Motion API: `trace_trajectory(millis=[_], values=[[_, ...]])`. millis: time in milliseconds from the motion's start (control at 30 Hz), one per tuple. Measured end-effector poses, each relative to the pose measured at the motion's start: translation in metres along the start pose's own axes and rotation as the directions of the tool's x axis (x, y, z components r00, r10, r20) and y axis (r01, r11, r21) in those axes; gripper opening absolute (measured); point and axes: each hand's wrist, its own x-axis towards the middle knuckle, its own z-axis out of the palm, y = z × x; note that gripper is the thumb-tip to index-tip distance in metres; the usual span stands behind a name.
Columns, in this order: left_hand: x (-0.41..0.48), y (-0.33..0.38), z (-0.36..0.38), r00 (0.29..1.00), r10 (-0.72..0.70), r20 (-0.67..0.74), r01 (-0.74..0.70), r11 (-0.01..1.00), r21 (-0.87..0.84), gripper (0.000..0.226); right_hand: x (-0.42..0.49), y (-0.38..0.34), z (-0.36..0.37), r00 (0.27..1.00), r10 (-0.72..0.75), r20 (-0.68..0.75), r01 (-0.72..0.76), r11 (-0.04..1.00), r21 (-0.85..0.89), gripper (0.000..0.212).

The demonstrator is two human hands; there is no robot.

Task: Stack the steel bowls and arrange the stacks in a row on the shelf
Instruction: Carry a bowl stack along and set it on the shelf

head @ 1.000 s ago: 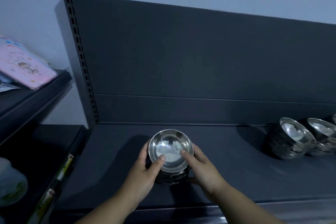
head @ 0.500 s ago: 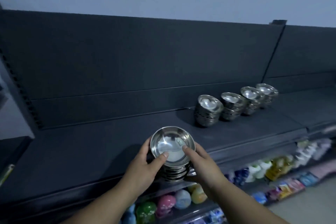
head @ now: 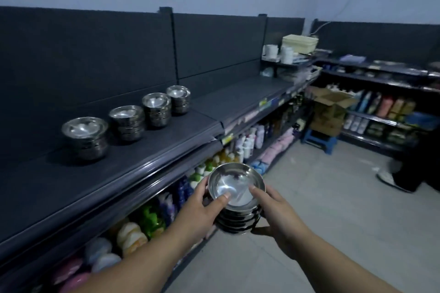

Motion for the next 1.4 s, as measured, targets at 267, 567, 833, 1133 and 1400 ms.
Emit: trace_trajectory(millis=[267,567,833,1133,1400], values=[[0.098,0.002,0.094,0.975,-0.008,0.221,0.008,1.000,0.001,0.059,0.056,0.010,-0.099,0.981,0.078,-0.180,-0.067,0.996,0.067,0.018],[0.291,0.034,0.119,0.943,0.007,0.333,-0.014,1.000,0.018,0.036,0.218,-0.042,-0.139,0.953,0.099,-0.288,-0.066,0.991,0.120,0.018],[0.437,0.076,0.150,0.937,0.015,0.349,-0.044,0.996,0.075,0.054,0.346,-0.095,-0.187,0.937,0.077,-0.341,-0.034,0.991,0.129,0.015],[0.584,0.104,0.223,0.961,0.037,0.275,-0.058,0.996,0.071,0.041,0.489,-0.133,-0.282,0.963,0.039,-0.267,-0.010,0.994,0.107,0.024],[0.713,0.156,0.305,0.991,0.019,0.134,-0.012,0.999,-0.053,0.044,0.631,-0.207,-0.387,0.994,0.004,-0.109,0.001,0.999,0.052,0.022]])
